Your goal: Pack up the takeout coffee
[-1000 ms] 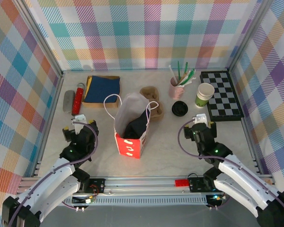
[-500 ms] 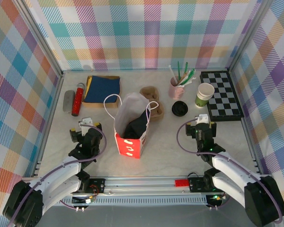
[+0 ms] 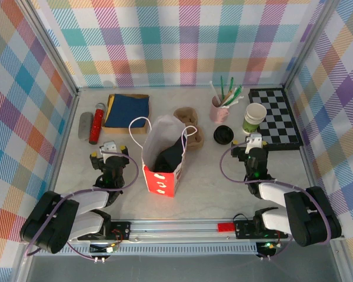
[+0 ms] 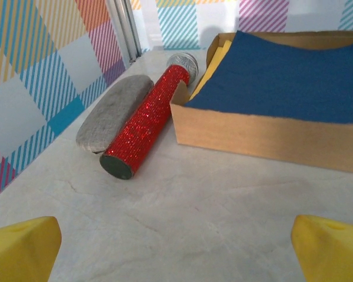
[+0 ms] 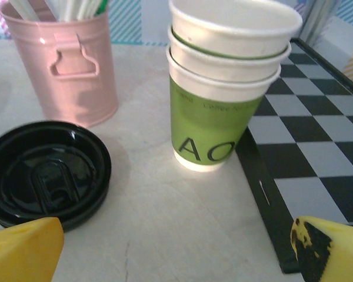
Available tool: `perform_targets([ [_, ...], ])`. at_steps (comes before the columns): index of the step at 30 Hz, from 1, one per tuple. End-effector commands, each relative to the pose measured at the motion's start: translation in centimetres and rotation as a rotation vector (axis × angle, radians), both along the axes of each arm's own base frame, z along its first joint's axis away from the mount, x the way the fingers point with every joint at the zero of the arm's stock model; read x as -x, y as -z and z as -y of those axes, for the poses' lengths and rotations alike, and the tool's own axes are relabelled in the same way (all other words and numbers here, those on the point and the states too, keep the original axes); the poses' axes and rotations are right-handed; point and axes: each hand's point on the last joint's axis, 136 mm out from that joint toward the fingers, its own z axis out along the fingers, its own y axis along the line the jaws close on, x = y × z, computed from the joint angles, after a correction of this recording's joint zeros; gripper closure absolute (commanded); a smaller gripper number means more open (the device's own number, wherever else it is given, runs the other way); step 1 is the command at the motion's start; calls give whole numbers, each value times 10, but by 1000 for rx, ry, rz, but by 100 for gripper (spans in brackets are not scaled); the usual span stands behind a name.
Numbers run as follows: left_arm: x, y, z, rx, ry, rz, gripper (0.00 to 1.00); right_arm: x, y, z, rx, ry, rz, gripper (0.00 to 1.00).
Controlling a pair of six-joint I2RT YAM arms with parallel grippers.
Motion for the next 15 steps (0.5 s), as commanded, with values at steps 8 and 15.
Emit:
perform_targets([
  [8,-18,-22,-4,71,27,171,0,-14,-18,5,-23,-8,117,1],
  [15,-28,-6,-17,109,8,183,0,-22,-6,5,-10,-14,138,1],
])
